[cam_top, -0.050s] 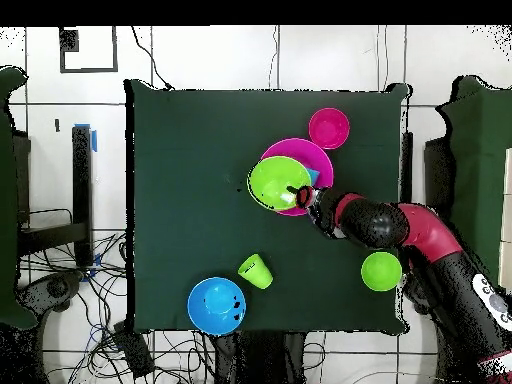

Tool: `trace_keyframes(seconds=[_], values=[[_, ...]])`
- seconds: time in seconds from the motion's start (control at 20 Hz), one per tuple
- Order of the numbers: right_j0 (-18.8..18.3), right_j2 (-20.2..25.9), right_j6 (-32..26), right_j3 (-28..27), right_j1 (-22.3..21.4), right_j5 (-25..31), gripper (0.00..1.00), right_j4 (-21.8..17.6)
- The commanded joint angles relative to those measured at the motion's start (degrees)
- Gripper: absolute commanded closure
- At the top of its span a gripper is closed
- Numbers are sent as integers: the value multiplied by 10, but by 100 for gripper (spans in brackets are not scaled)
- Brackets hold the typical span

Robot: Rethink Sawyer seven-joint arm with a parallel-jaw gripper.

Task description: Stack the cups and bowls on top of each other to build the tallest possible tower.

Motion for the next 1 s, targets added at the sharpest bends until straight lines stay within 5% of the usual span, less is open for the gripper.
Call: trace_keyframes(seconds=[0.05, 0.25, 0.55, 0.8, 1.0], values=[[22, -2, -89, -24, -10, -8, 0, -14], [26, -9, -31, 25, -51, -50, 0, -28], [102, -69, 178, 168, -220, -169, 0, -31], [146, -111, 211, 211, -285, -203, 0, 15], [162, -130, 199, 221, -293, -216, 0, 31]])
